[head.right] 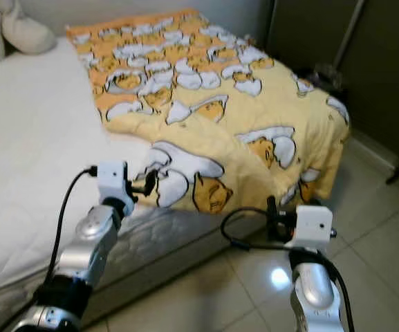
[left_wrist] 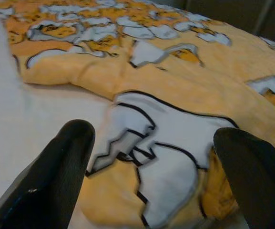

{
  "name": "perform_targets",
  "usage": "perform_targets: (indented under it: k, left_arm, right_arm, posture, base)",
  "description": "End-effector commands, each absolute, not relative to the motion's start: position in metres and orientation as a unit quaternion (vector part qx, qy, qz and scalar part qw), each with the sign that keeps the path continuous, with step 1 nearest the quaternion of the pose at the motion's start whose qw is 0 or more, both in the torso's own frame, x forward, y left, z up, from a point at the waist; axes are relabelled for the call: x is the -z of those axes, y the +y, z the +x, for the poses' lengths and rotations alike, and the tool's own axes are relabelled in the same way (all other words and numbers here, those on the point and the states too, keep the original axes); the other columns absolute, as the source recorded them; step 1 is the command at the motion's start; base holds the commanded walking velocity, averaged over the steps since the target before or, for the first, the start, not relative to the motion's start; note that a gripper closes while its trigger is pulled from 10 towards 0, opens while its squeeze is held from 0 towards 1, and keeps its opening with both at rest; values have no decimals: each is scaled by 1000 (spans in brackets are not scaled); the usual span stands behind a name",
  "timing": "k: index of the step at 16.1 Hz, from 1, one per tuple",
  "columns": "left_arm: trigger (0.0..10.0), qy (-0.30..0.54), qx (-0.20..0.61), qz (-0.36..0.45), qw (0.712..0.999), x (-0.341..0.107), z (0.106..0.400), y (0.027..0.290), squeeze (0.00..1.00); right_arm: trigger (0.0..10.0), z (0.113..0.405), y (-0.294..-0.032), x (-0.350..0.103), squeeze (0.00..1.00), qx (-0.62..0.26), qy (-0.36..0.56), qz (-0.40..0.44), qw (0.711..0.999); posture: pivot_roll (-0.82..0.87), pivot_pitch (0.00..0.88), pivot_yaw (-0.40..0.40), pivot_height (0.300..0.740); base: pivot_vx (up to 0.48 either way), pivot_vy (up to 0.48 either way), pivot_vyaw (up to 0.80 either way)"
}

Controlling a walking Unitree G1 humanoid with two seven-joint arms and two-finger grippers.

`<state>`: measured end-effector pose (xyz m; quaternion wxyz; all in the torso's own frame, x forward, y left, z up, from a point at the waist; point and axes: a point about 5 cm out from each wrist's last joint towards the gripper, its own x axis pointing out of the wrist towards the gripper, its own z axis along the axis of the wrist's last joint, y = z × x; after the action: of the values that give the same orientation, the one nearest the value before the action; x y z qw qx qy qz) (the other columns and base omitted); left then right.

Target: Clean up the room

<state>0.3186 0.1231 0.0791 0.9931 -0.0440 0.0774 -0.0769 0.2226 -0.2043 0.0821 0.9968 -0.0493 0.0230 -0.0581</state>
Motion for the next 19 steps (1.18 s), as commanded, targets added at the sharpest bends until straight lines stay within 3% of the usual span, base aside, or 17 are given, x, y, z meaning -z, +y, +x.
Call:
perform_targets:
  k: [1, 5, 8, 12, 15, 19]
  left_arm:
    - [10000, 92, 48, -60, 993, -76, 320, 138, 0]
    - [10000, 86, 33, -54, 994, -78, 323, 143, 0]
    - [10000, 78, 37, -26, 996, -81, 325, 146, 0]
    - [10000, 86, 53, -12, 995, -83, 334, 140, 0]
    - [10000, 119, 106, 3, 987, -79, 345, 126, 0]
    - [10000, 165, 114, -4, 980, -68, 349, 136, 0]
  right_arm:
    - [10000, 226, -198, -83, 0, 48, 23, -47, 997]
    - [10000, 226, -197, -84, 0, 40, 21, -49, 998]
    - [10000, 224, -196, -83, 0, 38, 24, -48, 998]
    - [10000, 223, -194, -84, 0, 35, 24, -47, 998]
    - [10000, 222, -187, -84, 0, 12, 25, -34, 999]
    - [10000, 207, -178, -77, 0, -35, 55, -22, 998]
  posture:
    - [-165, 0, 42, 728]
    - [-163, 0, 41, 728]
    - [-165, 0, 41, 728]
    - [-169, 6, 41, 728]
    - [-178, 26, 38, 728]
    - [-203, 76, 38, 728]
  base:
    - [446, 0, 0]
    - [422, 0, 0]
    - [0, 0, 0]
    - [324, 273, 0]
    - [0, 0, 0]
    - [0, 0, 0]
